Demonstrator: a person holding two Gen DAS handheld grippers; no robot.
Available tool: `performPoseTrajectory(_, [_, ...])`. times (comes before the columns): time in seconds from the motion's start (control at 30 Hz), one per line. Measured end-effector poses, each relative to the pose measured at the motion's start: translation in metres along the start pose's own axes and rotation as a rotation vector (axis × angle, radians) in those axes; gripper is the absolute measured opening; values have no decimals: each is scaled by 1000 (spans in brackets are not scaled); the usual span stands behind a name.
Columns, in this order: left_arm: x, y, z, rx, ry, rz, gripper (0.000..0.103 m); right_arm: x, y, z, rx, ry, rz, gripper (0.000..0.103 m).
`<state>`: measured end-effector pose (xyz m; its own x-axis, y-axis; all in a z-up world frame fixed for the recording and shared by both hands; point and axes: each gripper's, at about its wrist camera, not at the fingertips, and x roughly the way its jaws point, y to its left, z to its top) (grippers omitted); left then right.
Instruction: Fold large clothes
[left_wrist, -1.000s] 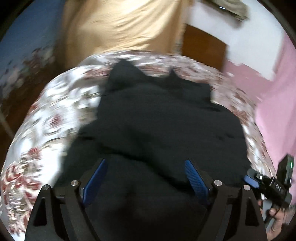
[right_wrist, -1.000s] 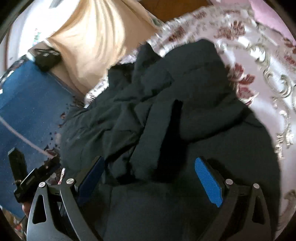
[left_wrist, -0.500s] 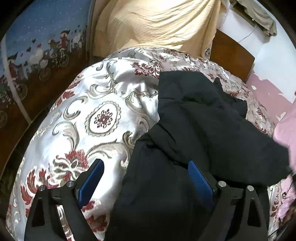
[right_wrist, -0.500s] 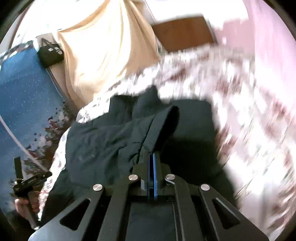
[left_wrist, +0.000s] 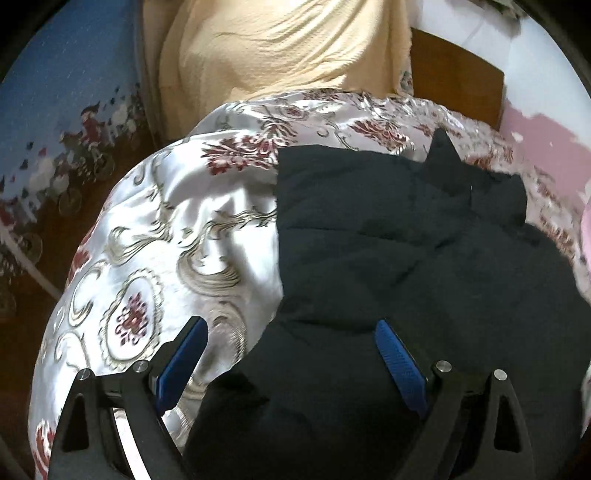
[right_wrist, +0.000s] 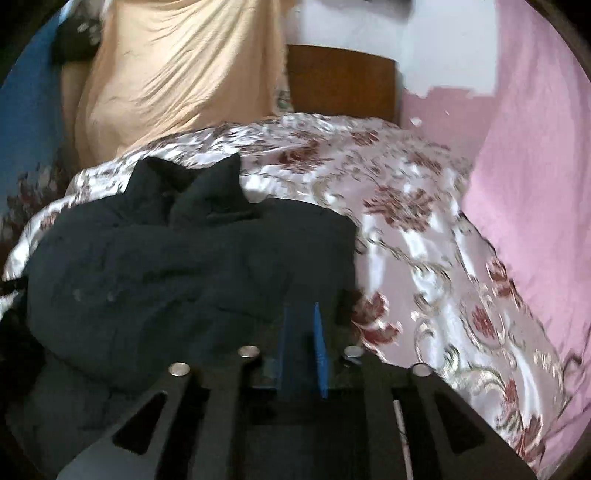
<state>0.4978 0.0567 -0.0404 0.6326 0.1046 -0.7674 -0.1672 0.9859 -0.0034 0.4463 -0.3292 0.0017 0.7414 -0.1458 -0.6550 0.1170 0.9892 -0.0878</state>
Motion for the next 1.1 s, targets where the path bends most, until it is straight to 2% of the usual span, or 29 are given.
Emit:
performPoseTrajectory(0.07, [4,-5,-4,24,-15,10,93,7,20,0,-83,-5,24,29])
performPoseTrajectory(0.17, [11,-2,-10,10,-21,8,100,28,42,-2,-166,40,35,29])
performPoseTrajectory(0.23, [17,4,-12,-26,-13,-22,103,49,49,-8,-193,77,35,30])
performPoseTrajectory(0.3, [23,8,-14,-46,-4,-53,103,58,50,-12,-187,85,49,30])
performPoseTrajectory(0.5, [28,1,-24,-41,-56,-33,103,75,49,-18,-150,85,95,30])
performPoseTrajectory(0.67, [30,4,-29,-69,-72,-58,103,83,39,-25,-78,70,160,30])
performPoseTrajectory(1.1, [31,8,-31,-93,-88,-75,103,85,36,-32,-64,42,168,30])
